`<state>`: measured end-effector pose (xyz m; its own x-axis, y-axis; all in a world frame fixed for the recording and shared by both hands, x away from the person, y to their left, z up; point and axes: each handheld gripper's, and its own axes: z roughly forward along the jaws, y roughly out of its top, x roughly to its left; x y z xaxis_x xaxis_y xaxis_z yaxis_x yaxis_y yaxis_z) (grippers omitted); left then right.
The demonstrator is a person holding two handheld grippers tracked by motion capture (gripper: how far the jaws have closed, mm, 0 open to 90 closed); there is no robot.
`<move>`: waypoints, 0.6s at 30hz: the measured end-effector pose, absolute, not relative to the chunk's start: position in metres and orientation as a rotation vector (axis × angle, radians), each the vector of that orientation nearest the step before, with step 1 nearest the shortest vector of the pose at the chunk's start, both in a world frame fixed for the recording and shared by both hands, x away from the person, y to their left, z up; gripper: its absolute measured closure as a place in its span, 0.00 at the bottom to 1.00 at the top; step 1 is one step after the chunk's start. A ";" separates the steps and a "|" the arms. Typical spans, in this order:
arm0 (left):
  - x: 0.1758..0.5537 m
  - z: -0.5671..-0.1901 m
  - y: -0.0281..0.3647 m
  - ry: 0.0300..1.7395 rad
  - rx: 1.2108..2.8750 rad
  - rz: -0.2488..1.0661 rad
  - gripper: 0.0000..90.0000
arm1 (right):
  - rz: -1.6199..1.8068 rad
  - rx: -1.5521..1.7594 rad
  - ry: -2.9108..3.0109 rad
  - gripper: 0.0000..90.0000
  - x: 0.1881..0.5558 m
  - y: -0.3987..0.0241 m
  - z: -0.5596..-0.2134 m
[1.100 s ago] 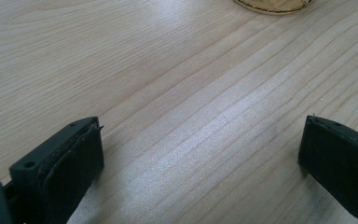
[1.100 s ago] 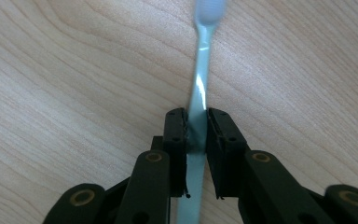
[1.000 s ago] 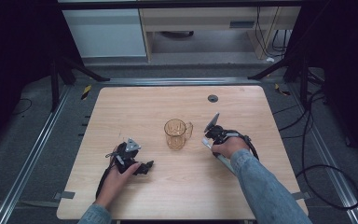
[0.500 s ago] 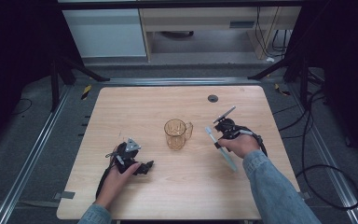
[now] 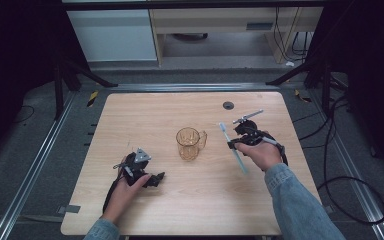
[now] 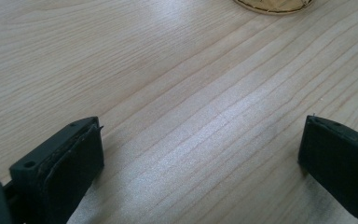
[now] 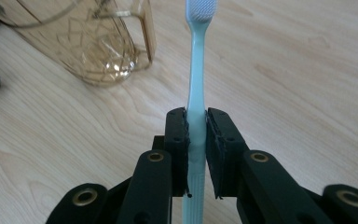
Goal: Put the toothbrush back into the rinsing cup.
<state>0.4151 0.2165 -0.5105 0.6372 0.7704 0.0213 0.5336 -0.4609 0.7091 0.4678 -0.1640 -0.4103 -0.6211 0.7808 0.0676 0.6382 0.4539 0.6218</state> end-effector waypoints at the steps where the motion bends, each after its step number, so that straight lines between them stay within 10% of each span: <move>1: 0.415 -0.511 0.216 1.012 2.175 0.448 0.00 | 0.950 1.235 2.455 0.88 0.468 -0.163 -0.408; 18: 0.415 -0.510 0.216 1.012 2.176 0.449 0.00 | 1.190 1.224 2.311 0.88 0.467 -0.156 -0.390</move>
<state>0.4152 0.2165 -0.5105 0.6371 0.7705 0.0220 0.5334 -0.4613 0.7090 0.4672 -0.1565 -0.3902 -0.6078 0.7828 0.1335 0.5633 0.3065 0.7673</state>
